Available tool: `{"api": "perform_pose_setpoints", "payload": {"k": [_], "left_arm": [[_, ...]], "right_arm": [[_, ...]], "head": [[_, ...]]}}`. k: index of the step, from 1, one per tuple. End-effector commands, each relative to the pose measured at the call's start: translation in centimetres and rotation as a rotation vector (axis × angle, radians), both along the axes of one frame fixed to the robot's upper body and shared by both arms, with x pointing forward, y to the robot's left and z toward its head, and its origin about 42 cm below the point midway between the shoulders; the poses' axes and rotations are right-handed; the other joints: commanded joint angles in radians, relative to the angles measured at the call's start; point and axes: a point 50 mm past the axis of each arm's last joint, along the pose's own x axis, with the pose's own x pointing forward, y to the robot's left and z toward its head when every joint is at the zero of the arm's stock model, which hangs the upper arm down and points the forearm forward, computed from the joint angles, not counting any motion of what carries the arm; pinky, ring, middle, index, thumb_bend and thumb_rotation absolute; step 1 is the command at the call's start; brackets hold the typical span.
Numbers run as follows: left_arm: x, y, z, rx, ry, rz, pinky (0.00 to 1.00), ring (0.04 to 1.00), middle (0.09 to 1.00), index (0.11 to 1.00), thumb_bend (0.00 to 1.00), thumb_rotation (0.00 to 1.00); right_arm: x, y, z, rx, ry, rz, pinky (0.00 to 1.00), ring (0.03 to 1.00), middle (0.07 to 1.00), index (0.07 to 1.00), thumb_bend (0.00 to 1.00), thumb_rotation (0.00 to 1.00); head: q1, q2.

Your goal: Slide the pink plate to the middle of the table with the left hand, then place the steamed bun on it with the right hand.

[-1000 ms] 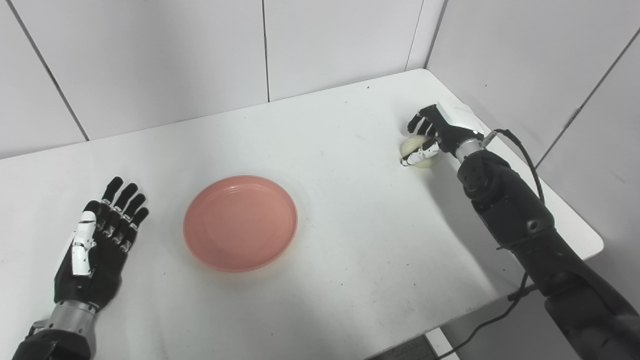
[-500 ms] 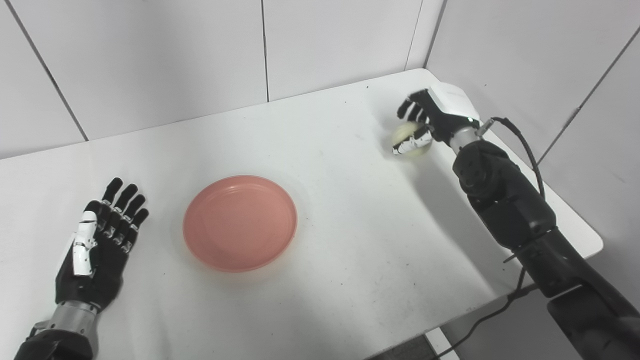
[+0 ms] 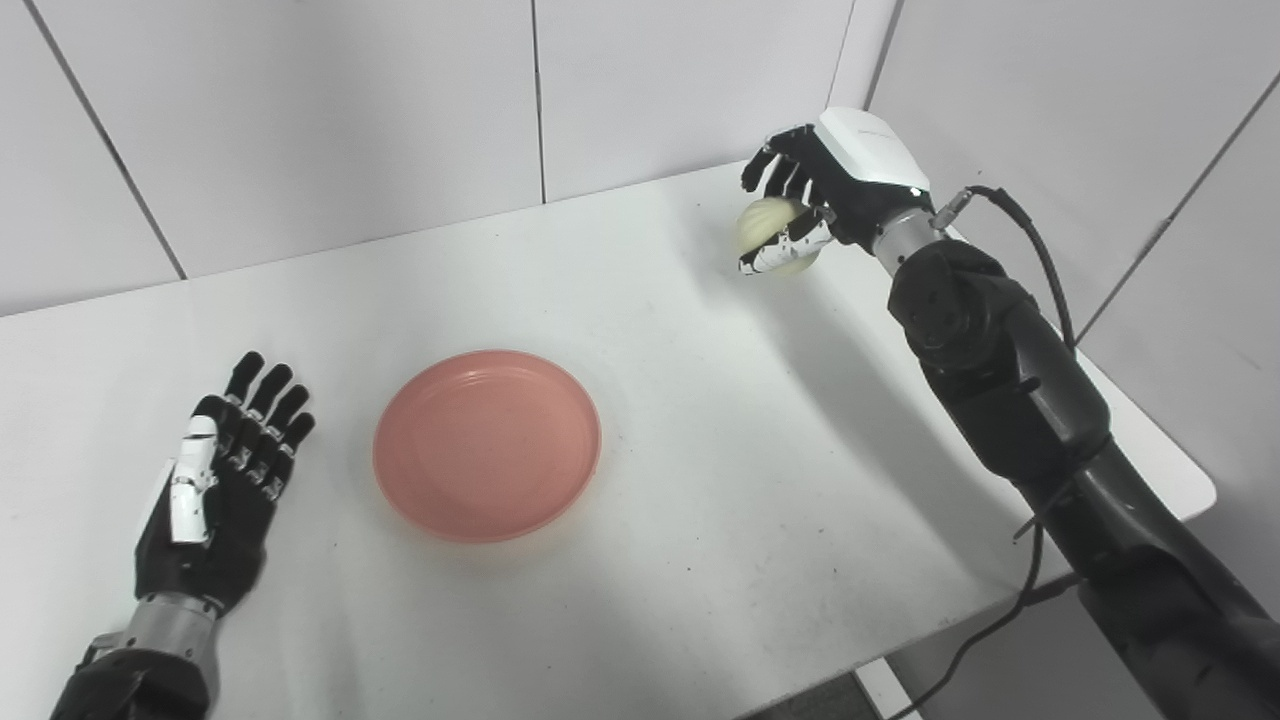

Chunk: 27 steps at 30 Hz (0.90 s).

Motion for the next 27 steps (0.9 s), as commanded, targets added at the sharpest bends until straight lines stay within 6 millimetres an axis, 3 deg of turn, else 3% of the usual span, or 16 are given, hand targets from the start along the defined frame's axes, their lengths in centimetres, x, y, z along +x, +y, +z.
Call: {"api": "perform_pose_setpoints", "payload": {"k": [1,6,12,16,19,21,27], "left_arm": [[-1.8,-0.6,-3.2,0.058,0.16,0.01,0.99,0.977,0.986,0.995,0.38,1.0],[-2.0,-2.2,-2.9,0.066,0.163,0.013,0.99,0.973,0.978,0.995,0.35,1.0],[-2.0,-4.2,-3.1,0.077,0.164,0.017,0.97,0.965,0.968,0.985,0.35,1.0],[-1.8,-5.2,-3.4,0.078,0.165,0.011,0.98,0.973,0.977,0.986,0.36,1.0],[-1.6,-5.9,-3.6,0.081,0.167,0.013,0.99,0.977,0.985,0.991,0.38,1.0],[-1.4,-6.3,-3.7,0.09,0.162,0.012,0.97,0.965,0.977,0.981,0.38,1.0],[-1.2,-7.1,-3.7,0.102,0.153,0.008,0.96,0.954,0.967,0.971,0.4,1.0]], "right_arm": [[0.4,1.3,2.8,-0.019,-0.085,0.046,0.41,0.479,0.468,0.516,0.52,0.0],[1.0,3.2,3.1,-0.005,-0.083,0.122,0.38,0.45,0.456,0.528,0.52,0.0],[2.3,7.3,2.9,0.025,-0.09,0.276,0.4,0.445,0.46,0.53,0.52,0.0],[2.4,9.8,2.7,0.049,-0.068,0.336,0.42,0.463,0.468,0.524,0.52,0.0],[2.6,11.7,2.4,0.049,-0.045,0.395,0.38,0.444,0.457,0.526,0.52,0.0],[2.7,12.7,2.2,0.046,-0.033,0.435,0.34,0.417,0.446,0.534,0.52,0.0],[2.4,15.6,1.4,0.076,-0.005,0.52,0.36,0.434,0.456,0.525,0.52,0.0]], "head": [[0.021,0.0],[0.109,0.011],[0.241,0.03],[0.298,0.04],[0.342,0.047],[0.351,0.049],[0.402,0.068]]}}
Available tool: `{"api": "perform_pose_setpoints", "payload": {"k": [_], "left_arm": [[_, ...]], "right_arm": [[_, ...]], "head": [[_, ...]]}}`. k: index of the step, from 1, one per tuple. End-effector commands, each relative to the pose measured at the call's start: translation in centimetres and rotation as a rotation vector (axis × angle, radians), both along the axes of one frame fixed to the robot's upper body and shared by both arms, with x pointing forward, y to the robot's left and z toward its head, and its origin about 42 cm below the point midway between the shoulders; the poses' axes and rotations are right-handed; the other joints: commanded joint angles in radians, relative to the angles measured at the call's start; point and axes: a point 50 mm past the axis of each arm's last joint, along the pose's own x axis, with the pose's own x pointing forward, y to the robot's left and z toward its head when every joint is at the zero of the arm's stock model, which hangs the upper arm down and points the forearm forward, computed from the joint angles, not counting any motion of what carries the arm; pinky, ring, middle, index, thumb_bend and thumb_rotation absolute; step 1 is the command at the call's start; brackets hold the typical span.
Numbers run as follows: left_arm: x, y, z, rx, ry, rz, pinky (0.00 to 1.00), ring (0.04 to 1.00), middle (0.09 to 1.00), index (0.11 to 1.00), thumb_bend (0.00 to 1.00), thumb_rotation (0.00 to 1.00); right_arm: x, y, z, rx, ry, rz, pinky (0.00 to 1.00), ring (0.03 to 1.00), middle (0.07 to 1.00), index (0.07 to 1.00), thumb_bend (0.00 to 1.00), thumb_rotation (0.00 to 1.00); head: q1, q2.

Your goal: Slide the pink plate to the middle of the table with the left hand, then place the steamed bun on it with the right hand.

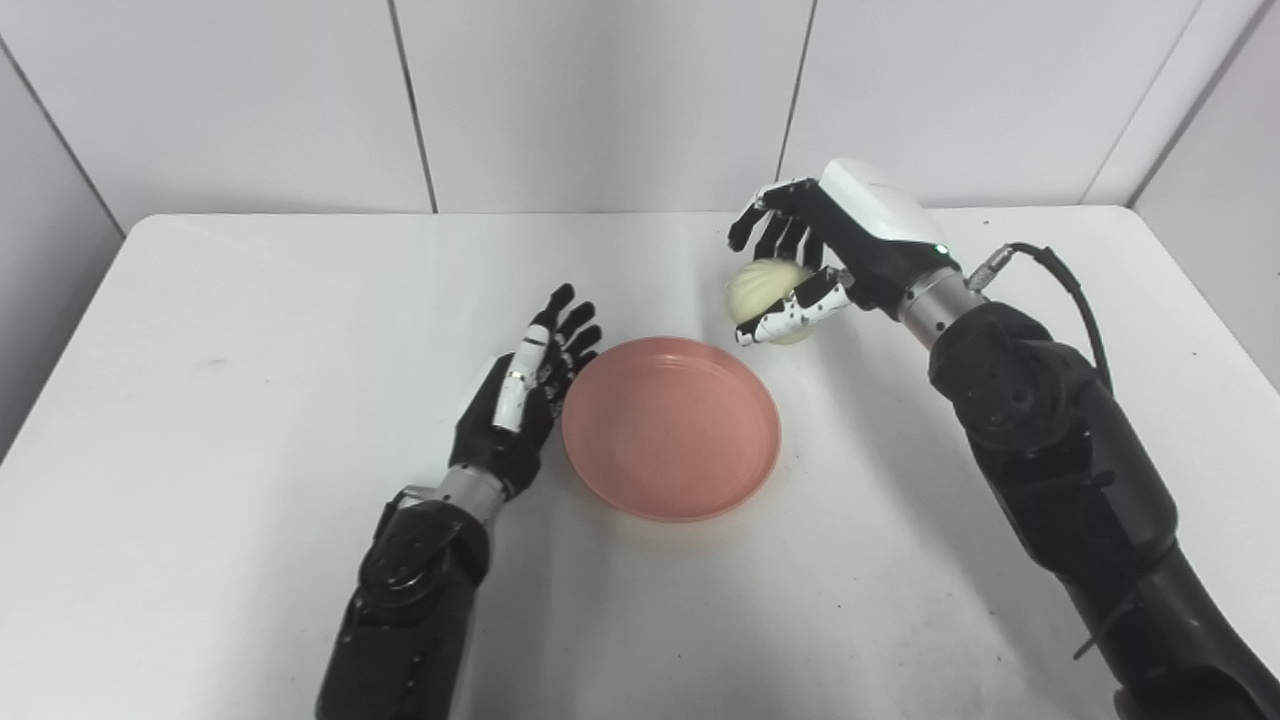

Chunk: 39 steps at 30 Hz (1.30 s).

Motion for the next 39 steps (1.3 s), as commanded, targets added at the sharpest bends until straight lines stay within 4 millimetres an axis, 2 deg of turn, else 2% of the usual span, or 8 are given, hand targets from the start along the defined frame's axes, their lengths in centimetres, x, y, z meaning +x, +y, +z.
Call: {"api": "perform_pose_setpoints", "payload": {"k": [1,6,7,11,18,24,39], "left_arm": [[-1.6,0.2,-3.8,0.056,0.146,0.009,0.96,0.955,0.968,0.973,0.39,1.0],[-1.4,-0.1,-3.8,0.051,0.135,0.005,0.97,0.958,0.969,0.977,0.38,1.0],[-1.4,-0.1,-3.8,0.052,0.134,0.005,0.96,0.958,0.968,0.978,0.38,1.0],[-1.3,-0.2,-3.7,0.055,0.134,0.004,0.96,0.958,0.969,0.98,0.37,1.0],[-1.5,-0.2,-3.4,0.056,0.135,0.007,0.96,0.96,0.97,0.983,0.37,1.0],[-1.5,0.0,-3.3,0.058,0.134,0.008,0.96,0.956,0.964,0.976,0.37,1.0],[-1.7,0.3,-3.0,0.067,0.133,0.009,0.94,0.95,0.961,0.972,0.38,1.0]], "right_arm": [[-0.1,1.4,2.5,0.001,-0.095,0.072,0.36,0.427,0.45,0.526,0.52,0.0],[-0.2,3.2,1.2,-0.07,-0.103,0.084,0.29,0.377,0.437,0.529,0.52,0.0],[-0.2,3.5,0.9,-0.057,-0.09,0.094,0.34,0.42,0.452,0.522,0.52,0.0],[0.0,4.1,-0.5,-0.027,-0.042,0.143,0.4,0.471,0.478,0.499,0.52,0.0],[0.0,5.3,-2.7,-0.046,0.005,0.164,0.38,0.442,0.462,0.516,0.52,0.0],[-0.2,5.5,-4.4,-0.089,0.057,0.161,0.33,0.396,0.429,0.536,0.52,0.0],[0.0,5.3,-7.3,-0.182,0.115,0.13,0.34,0.433,0.427,0.528,0.52,0.0]], "head": [[0.008,0.005],[0.015,0.013],[0.015,0.013],[0.012,0.02],[0.0,0.03],[-0.008,0.039],[-0.016,0.049]]}}
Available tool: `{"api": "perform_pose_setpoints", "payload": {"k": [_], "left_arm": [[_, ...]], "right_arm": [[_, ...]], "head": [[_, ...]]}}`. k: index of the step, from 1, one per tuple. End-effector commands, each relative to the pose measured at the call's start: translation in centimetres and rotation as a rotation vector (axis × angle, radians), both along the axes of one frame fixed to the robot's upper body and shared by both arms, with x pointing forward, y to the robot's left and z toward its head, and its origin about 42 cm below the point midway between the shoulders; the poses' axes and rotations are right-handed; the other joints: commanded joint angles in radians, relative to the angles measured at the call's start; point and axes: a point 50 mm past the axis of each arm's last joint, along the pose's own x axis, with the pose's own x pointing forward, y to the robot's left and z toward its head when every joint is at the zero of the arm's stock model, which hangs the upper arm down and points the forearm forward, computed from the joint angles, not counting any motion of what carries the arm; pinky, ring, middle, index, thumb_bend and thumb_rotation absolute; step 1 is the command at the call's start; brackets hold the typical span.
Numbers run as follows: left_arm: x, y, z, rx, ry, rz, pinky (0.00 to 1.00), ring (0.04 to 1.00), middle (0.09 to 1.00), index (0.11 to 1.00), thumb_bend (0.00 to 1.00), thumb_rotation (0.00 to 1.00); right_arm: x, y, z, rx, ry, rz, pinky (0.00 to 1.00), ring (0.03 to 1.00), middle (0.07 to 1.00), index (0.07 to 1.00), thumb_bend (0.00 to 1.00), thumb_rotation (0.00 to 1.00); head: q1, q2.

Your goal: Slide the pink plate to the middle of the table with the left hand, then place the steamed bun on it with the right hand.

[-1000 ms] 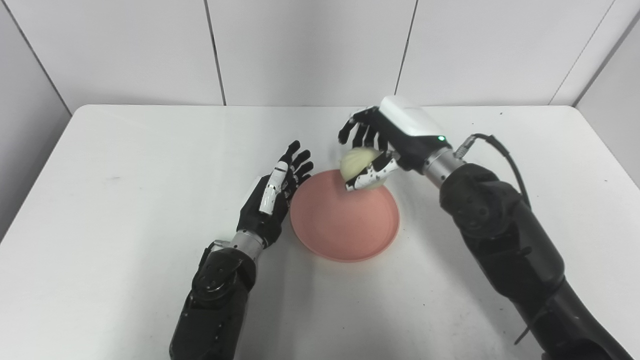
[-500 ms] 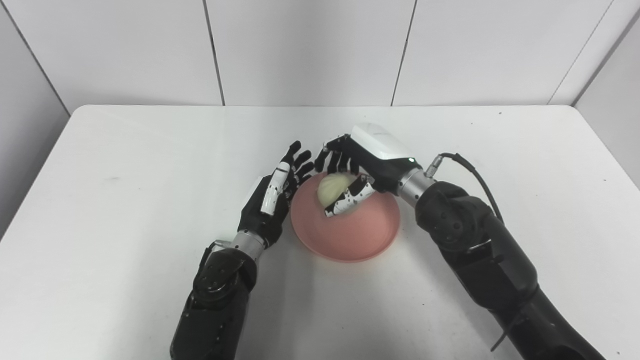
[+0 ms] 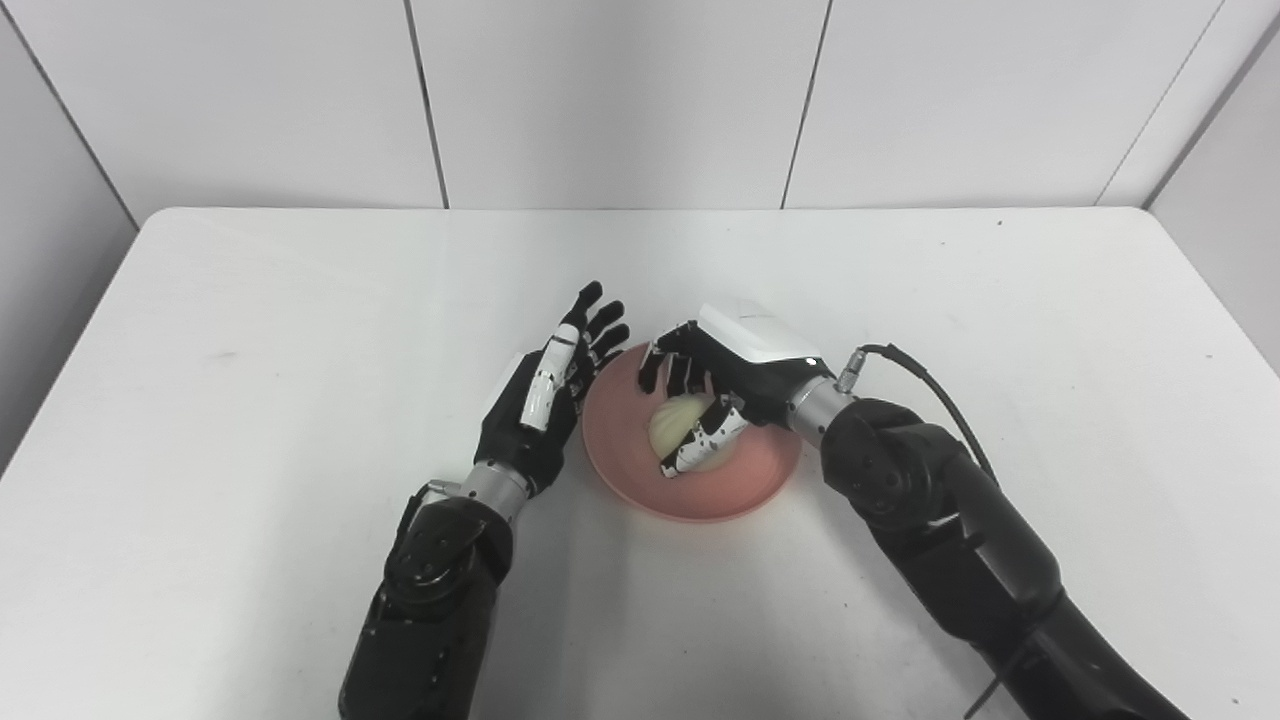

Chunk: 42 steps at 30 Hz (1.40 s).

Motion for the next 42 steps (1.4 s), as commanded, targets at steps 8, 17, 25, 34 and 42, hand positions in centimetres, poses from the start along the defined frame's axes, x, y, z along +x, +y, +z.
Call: {"api": "perform_pose_setpoints", "payload": {"k": [8,17,25,34,42], "left_arm": [[-1.5,0.6,-3.0,0.052,0.164,0.013,0.94,0.947,0.959,0.971,0.38,1.0],[-1.5,0.6,-2.8,0.037,0.161,0.009,0.93,0.95,0.966,0.975,0.36,1.0],[-1.5,0.6,-2.8,0.03,0.16,0.011,0.94,0.954,0.971,0.975,0.36,1.0],[-1.5,0.9,-2.9,0.037,0.158,0.011,0.95,0.953,0.969,0.978,0.36,1.0],[-1.5,1.2,-3.0,0.034,0.167,0.015,0.96,0.959,0.973,0.979,0.36,1.0]], "right_arm": [[0.4,0.3,1.9,-0.053,-0.086,0.032,0.43,0.496,0.46,0.52,0.52,0.0],[0.0,0.4,3.8,-0.112,-0.107,0.025,0.62,0.71,0.749,0.765,0.62,0.54],[-0.7,0.6,5.5,-0.146,-0.125,0.028,0.63,0.714,0.763,0.806,0.66,0.73],[-1.2,0.6,7.2,-0.182,-0.122,0.015,0.62,0.705,0.778,0.831,0.65,0.79],[-1.8,-0.6,9.6,-0.009,-0.207,-0.009,0.53,0.667,0.758,0.826,0.63,0.88]], "head": [[-0.007,0.004],[-0.009,0.003],[-0.01,0.002],[-0.02,0.0],[-0.035,-0.009]]}}
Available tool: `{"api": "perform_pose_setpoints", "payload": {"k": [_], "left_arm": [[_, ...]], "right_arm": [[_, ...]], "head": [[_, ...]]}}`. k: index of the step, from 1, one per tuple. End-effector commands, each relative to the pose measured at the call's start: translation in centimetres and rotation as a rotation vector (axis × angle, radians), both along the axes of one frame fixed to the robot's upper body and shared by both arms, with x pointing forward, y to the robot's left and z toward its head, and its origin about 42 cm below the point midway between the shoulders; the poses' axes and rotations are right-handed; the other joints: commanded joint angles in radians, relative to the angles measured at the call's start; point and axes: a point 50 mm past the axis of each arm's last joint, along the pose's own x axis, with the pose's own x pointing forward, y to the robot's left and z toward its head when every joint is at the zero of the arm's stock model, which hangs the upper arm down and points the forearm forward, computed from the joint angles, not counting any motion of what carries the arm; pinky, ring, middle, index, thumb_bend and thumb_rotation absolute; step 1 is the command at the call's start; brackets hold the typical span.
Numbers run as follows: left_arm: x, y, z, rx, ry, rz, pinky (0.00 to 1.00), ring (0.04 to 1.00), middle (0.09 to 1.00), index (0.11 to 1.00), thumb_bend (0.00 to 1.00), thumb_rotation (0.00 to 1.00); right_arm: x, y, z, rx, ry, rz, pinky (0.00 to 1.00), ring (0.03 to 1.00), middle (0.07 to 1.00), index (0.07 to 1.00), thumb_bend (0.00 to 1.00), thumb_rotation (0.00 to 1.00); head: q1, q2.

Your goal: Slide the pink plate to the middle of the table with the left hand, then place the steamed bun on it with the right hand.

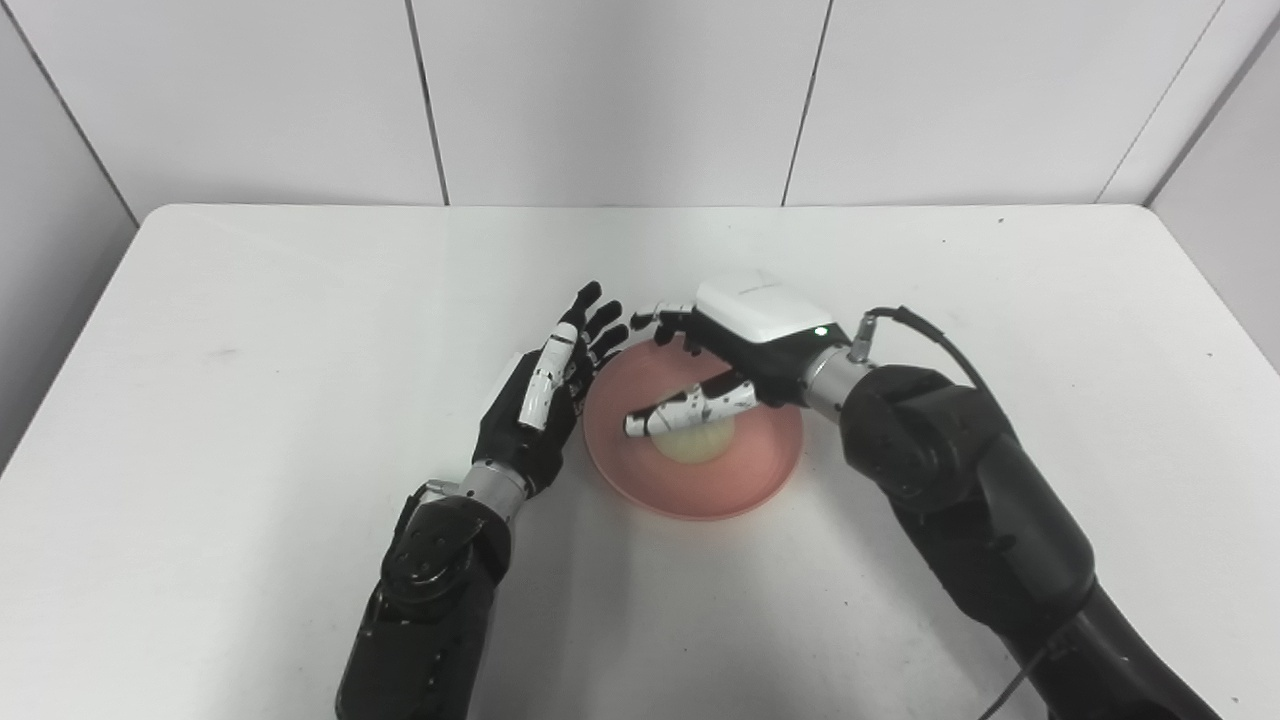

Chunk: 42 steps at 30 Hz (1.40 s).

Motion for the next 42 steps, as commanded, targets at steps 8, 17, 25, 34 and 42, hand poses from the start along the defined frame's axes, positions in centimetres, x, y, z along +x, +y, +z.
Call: {"api": "perform_pose_setpoints", "payload": {"k": [8,17,25,34,42], "left_arm": [[-1.5,1.5,-3.1,0.035,0.152,0.014,0.96,0.963,0.976,0.983,0.36,1.0],[-1.8,2.4,-3.2,0.021,0.153,0.023,0.99,0.98,0.986,0.992,0.37,1.0],[-2.2,3.5,-3.2,0.035,0.132,0.054,1.0,0.998,0.997,0.999,0.36,1.0],[-2.9,4.3,-3.6,0.058,0.089,0.081,1.0,1.0,1.0,1.0,0.35,1.0],[-3.7,5.0,-3.8,0.062,0.041,0.137,1.0,1.0,1.0,1.0,0.35,1.0]], "right_arm": [[0.9,-3.8,3.6,0.297,-0.148,-0.132,0.65,0.755,0.813,0.866,0.66,1.0],[0.4,-6.8,0.0,0.501,-0.056,-0.338,0.7,0.82,0.869,0.961,0.63,1.0],[-0.5,-7.4,-5.3,0.759,0.008,-0.378,0.89,0.93,0.972,0.988,0.48,1.0],[-2.3,-6.5,-9.5,1.065,0.07,-0.376,0.99,0.998,0.999,0.999,0.32,1.0],[-3.5,-5.9,-12.8,1.296,0.106,-0.381,1.0,1.0,1.0,1.0,0.24,1.0]], "head": [[-0.019,-0.014],[-0.035,-0.026],[-0.09,-0.062],[-0.084,-0.069],[-0.07,-0.07]]}}
